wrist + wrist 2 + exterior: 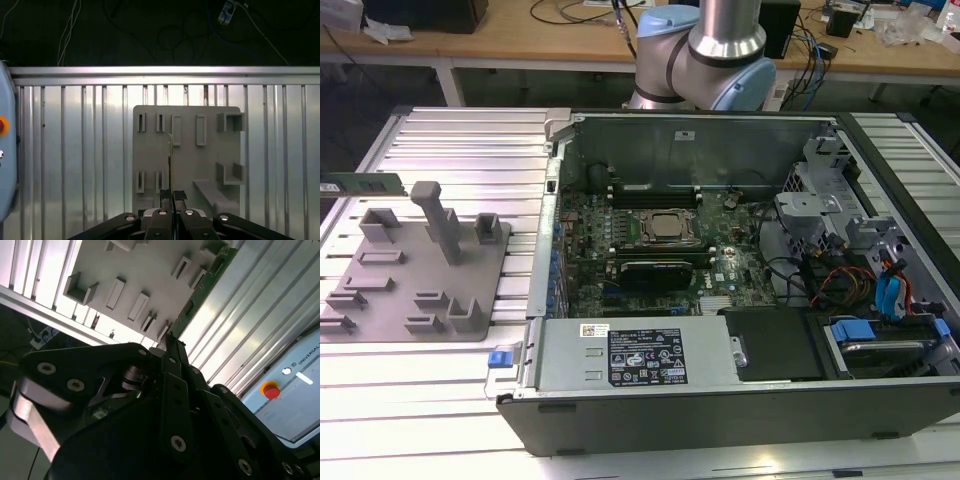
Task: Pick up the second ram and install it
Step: 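Pick up the second ram and move it above second insertion slot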
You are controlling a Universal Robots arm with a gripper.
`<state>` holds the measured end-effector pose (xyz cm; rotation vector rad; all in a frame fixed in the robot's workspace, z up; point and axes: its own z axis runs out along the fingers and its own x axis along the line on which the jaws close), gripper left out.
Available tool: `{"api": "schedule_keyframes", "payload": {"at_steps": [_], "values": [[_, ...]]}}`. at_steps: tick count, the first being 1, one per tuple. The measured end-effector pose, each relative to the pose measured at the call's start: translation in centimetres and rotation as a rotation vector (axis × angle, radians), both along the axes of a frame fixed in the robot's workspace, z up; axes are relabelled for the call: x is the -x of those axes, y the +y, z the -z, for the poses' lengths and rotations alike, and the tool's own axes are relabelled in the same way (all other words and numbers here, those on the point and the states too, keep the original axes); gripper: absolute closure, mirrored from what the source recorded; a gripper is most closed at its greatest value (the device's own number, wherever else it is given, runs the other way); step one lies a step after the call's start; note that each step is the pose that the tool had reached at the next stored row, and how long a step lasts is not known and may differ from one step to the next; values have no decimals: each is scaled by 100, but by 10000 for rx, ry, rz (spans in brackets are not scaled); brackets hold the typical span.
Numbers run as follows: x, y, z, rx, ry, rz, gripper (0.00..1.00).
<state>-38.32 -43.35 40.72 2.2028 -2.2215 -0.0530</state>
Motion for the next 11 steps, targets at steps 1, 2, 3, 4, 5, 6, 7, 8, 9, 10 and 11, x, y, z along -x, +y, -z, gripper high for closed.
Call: {"api": "schedule_keyframes", "payload": {"at_steps": [1, 2, 3, 4, 5, 6, 7, 8, 9, 10, 11], "values": [[-1, 0, -35, 0, 0, 0, 91], [-3, 1, -90, 0, -1, 0, 91], [-5, 1, -132, 0, -1, 0, 91], [-6, 2, -161, 0, -1, 0, 91], [-8, 2, -199, 0, -2, 0, 91], [-10, 3, -247, 1, -2, 0, 91], [-11, 3, -281, 0, -3, 0, 91], [-11, 3, -299, 0, -3, 1, 91], [-11, 3, -299, -1, -4, 0, 91], [-11, 3, -300, 0, -3, 0, 91], [-11, 3, -300, 0, -2, 0, 91]]}}
